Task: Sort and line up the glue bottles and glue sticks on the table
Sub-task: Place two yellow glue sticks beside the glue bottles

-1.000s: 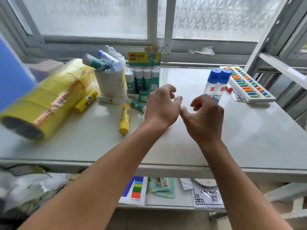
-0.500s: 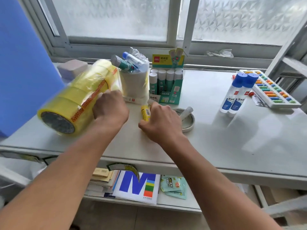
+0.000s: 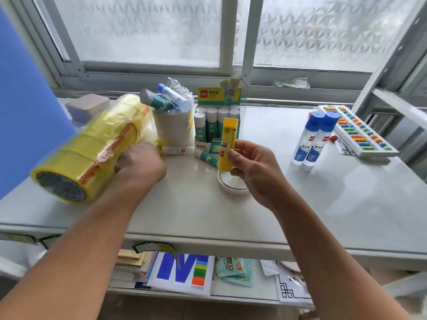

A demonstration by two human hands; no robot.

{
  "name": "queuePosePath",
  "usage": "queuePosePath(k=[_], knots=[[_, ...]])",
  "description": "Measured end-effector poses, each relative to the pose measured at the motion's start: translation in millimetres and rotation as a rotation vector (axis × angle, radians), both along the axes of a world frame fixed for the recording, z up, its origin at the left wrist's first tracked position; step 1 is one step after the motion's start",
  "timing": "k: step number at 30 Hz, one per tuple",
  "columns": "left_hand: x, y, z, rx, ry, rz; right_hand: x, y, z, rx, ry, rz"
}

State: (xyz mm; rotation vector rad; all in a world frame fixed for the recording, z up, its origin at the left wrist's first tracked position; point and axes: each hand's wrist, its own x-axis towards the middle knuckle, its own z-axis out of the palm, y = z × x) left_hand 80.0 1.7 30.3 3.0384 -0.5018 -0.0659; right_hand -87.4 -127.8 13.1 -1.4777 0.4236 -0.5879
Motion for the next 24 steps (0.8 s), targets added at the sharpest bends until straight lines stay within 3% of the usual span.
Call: queuePosePath(k=[6, 13, 24], knots=[[-34, 9, 37, -0.270, 0.029, -0.085, -18, -30, -2, 0.175, -0.058, -0.083], [-87, -61, 25, -0.801, 0.383, -0.493, -41, -57, -5, 0.132, -0.031, -0.231], [-90, -99, -11, -0.920, 0.344, -0.571, -59, -70, -11, -0.066, 0.066, -0.382]])
